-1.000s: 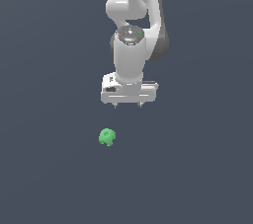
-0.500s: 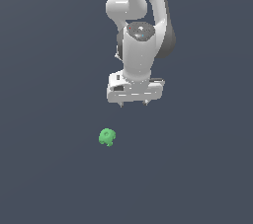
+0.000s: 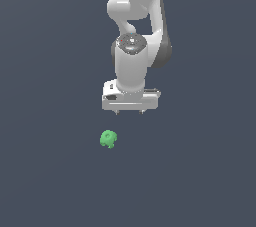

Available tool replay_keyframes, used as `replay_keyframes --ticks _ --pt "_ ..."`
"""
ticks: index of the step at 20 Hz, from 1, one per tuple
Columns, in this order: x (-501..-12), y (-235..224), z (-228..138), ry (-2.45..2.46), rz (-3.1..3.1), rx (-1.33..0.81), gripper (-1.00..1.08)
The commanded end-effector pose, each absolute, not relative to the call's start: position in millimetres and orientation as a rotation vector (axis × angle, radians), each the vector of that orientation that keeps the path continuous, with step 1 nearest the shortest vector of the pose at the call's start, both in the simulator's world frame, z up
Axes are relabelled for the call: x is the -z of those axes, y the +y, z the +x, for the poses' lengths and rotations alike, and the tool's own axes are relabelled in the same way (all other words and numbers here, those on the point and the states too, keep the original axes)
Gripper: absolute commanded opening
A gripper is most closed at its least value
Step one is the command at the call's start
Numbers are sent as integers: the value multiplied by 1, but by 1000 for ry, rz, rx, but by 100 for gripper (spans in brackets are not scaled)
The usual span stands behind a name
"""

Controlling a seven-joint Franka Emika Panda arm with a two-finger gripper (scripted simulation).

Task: Pick up the object and move it to a goal position.

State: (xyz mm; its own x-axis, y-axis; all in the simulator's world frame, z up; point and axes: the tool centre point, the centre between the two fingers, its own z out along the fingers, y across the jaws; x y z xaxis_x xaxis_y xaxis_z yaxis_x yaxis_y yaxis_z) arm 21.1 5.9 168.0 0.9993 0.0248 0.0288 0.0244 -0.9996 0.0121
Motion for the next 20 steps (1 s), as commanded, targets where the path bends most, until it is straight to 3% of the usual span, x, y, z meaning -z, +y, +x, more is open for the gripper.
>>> replay_keyframes --ticks 1,10,20 --pt "-159 -6 30 -33 3133 -39 100" --pt "-116 -59 64 -351 3122 -13 100" --pt "-91 -87 77 -510 3100 0 100"
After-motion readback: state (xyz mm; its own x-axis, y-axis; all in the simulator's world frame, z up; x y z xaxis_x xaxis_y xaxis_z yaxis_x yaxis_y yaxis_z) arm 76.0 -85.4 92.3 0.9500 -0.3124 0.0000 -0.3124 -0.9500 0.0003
